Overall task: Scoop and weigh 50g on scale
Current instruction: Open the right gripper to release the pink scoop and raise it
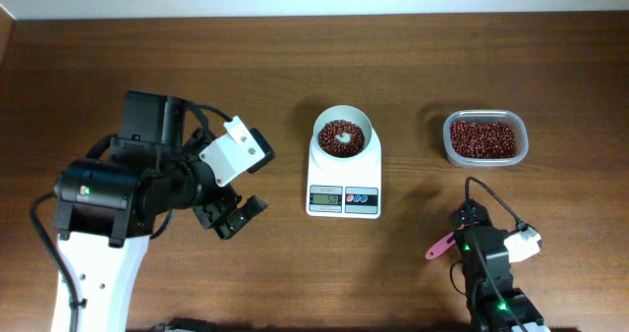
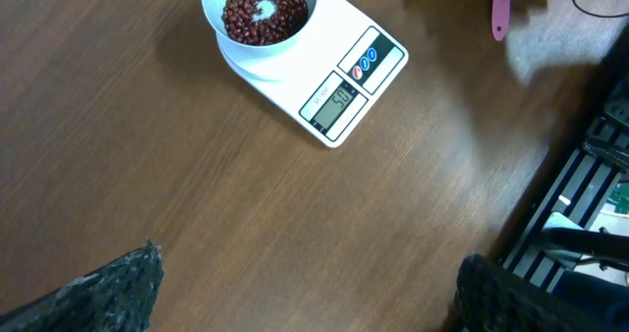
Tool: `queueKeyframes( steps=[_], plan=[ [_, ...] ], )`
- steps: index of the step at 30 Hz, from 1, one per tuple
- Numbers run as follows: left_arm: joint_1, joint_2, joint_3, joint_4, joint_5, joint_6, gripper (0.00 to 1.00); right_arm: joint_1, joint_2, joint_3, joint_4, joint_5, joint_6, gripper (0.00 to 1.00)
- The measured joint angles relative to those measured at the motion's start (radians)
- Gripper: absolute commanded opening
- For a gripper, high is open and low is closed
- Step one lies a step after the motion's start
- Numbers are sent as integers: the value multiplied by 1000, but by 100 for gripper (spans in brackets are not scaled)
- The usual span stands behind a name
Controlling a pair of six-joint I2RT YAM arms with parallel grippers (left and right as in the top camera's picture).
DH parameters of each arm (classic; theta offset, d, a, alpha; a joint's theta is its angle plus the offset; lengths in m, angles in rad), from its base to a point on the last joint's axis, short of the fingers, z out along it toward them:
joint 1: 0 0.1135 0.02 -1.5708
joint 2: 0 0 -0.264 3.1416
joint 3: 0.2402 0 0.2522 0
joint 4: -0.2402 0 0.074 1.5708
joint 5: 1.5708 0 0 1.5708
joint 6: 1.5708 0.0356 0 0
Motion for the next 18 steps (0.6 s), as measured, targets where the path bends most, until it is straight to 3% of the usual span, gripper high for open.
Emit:
queueKeyframes(
  steps=[5, 12, 18],
  plan=[
    [0, 0, 0, 0, 0, 0, 99, 0, -120, -16, -12, 35, -269, 99],
    [0, 0, 0, 0, 0, 0, 99, 0, -292, -16, -10, 54, -875, 99],
    [0, 0, 0, 0, 0, 0, 99, -106, -402, -16, -11, 76, -1051, 99]
  ],
)
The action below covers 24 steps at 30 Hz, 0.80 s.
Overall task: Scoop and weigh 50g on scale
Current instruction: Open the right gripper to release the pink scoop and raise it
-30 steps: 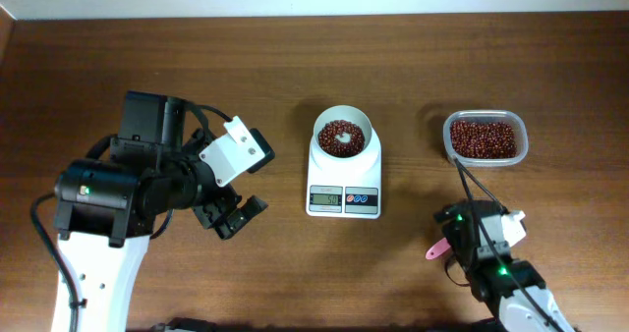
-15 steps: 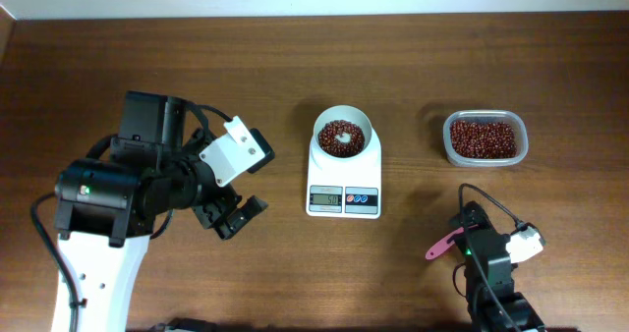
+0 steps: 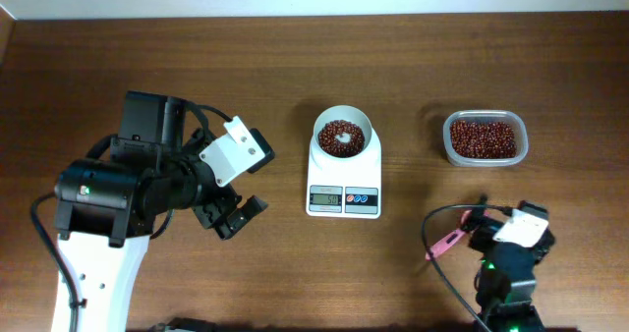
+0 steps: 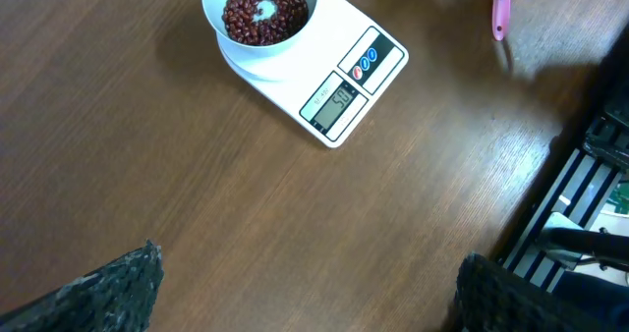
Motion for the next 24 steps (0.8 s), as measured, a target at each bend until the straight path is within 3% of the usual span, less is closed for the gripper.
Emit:
queueKeyframes(
  steps=[15, 24],
  plan=[
    [0, 0, 0, 0, 0, 0, 99, -45, -232, 0, -1, -4, -111, 98],
    [0, 0, 0, 0, 0, 0, 99, -45, -304, 0, -1, -55, 29, 99]
  ],
)
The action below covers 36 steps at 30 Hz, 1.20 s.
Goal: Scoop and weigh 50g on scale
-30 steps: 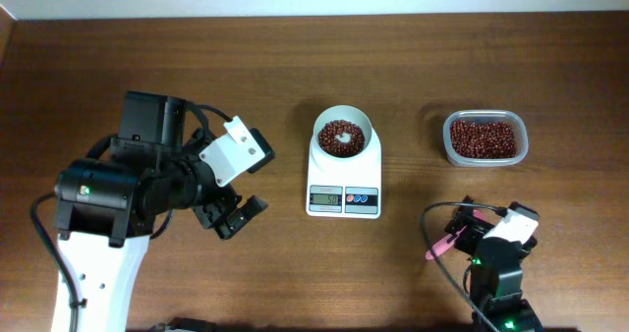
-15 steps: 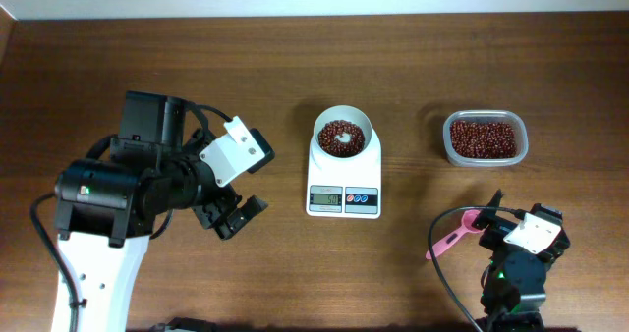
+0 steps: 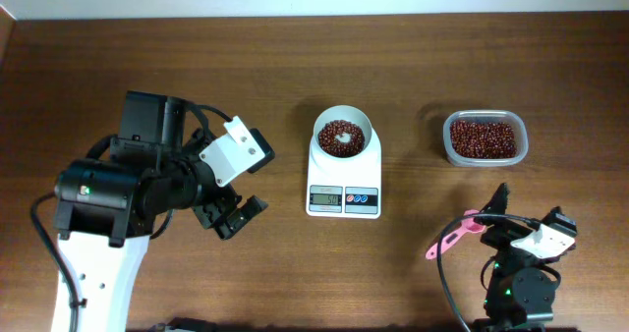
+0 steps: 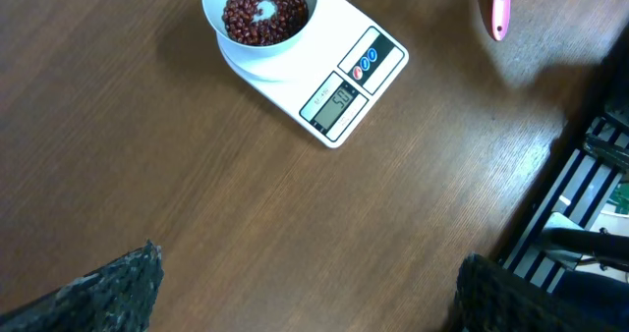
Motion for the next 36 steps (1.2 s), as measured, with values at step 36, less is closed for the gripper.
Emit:
queueKeyframes(
  steps=[36],
  plan=[
    [0, 0, 0, 0, 0, 0, 99, -82, 0, 0, -27, -425, -101, 99]
  ],
)
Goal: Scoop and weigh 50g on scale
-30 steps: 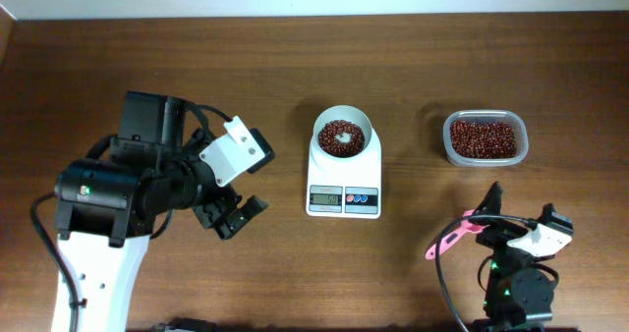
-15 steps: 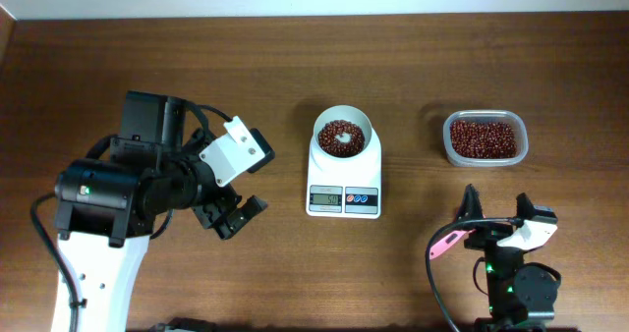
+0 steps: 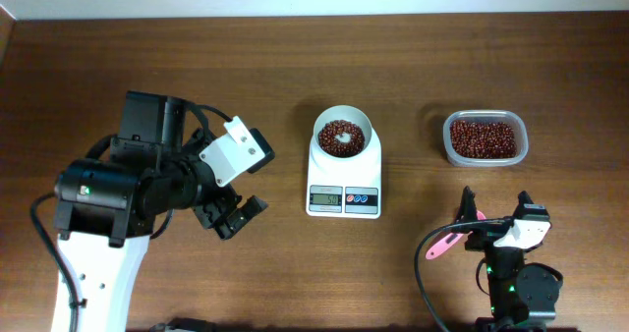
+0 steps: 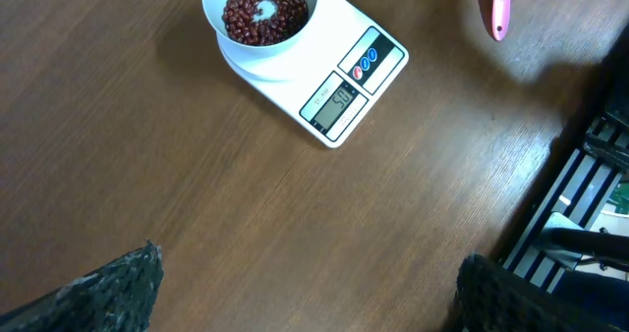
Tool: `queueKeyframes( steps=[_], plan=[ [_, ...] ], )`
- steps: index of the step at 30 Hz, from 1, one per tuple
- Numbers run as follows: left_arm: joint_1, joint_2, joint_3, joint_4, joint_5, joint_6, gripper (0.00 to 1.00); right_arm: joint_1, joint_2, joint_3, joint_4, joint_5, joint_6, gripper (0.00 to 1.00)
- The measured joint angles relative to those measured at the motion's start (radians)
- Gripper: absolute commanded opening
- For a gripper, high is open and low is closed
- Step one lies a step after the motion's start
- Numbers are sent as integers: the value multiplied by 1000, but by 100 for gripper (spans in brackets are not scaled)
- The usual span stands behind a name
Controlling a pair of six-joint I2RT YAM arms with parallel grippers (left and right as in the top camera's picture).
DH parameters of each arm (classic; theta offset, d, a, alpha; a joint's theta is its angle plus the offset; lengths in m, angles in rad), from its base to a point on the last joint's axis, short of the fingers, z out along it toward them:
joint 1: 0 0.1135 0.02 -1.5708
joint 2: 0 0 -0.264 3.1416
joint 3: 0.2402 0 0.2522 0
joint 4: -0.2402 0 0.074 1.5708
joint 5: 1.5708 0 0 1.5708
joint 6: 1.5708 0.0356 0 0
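A white scale (image 3: 343, 180) stands mid-table with a white bowl (image 3: 343, 138) of red beans on it; the left wrist view shows the scale (image 4: 369, 62), its display lit, and the bowl (image 4: 259, 10). A clear tub of beans (image 3: 484, 138) sits at the right. The pink scoop (image 3: 450, 238) lies on the wood in front of the tub and also shows as the scoop (image 4: 498, 8). My right gripper (image 3: 496, 224) is folded low beside the scoop's right end; its jaws cannot be made out. My left gripper (image 3: 239, 214) (image 4: 305, 278) hangs open over bare wood left of the scale.
A black cable (image 3: 425, 268) loops from the right arm at the table's front edge. The left arm's bulky body (image 3: 128, 190) fills the left side. A dark rack (image 4: 590, 165) shows beyond the table edge in the left wrist view.
The right arm's wrist has shifted a little to the left, closer to the scoop's end. The scoop, scale, bowl and left arm are where they were.
The right gripper was at the pink scoop in front of the tub. At the following two moments the arm's wrist was farther right each time while the scoop stayed in place. Now the wrist is a little back to the left. The left arm never moved.
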Motion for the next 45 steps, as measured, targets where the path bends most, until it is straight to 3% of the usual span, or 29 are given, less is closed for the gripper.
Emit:
queueKeyframes(
  steps=[20, 45],
  plan=[
    [0, 0, 0, 0, 0, 0, 99, 0, 0, 0, 0, 0, -85, 99],
    [0, 0, 0, 0, 0, 0, 99, 0, 0, 0, 0, 0, -85, 99]
  ],
)
